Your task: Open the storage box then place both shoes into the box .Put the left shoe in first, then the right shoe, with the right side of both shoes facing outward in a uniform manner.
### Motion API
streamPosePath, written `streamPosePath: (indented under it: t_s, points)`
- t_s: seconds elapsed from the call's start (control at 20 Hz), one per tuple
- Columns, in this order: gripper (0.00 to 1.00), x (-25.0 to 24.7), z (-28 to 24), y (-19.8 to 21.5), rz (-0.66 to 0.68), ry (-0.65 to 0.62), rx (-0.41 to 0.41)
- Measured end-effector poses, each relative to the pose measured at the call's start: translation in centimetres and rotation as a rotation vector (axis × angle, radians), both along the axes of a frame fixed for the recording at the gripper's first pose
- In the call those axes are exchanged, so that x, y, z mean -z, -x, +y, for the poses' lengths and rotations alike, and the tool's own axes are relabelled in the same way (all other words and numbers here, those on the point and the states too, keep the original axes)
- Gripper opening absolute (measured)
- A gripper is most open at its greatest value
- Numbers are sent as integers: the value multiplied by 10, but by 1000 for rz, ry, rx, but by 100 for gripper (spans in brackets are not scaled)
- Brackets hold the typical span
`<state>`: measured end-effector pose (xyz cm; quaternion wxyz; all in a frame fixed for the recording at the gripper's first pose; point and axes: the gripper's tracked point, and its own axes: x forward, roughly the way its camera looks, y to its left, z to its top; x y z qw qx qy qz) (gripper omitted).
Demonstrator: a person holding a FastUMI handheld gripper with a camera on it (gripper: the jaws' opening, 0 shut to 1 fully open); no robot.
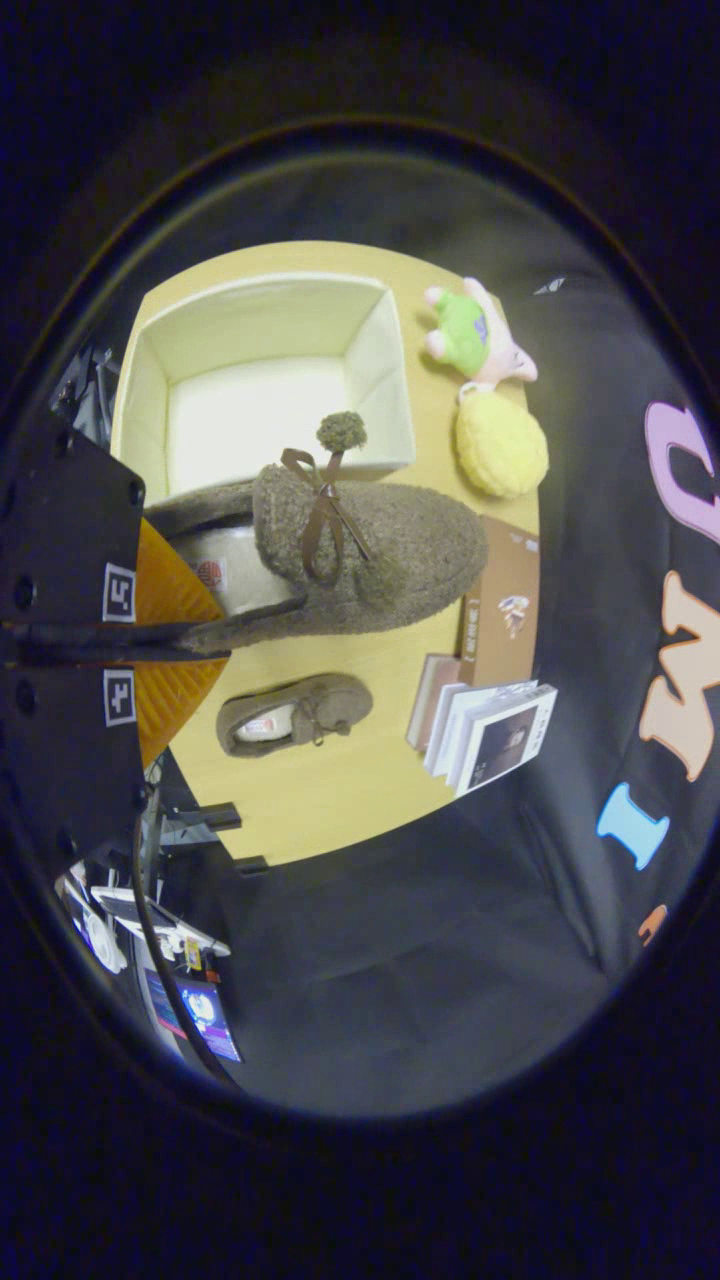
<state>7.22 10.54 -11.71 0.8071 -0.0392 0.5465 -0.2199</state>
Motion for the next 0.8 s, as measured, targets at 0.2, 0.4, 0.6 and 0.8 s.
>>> streamPosePath:
  t_s: [0.2,0.4,0.6,0.8]
  points:
    - [4,10,60,-18,-26,-49,-66]
    - [3,46,106,-30,5,-64,-116]
    - [4,91,132,-28,75,-87,-123]
    - [4,134,158,-27,147,-163,-128]
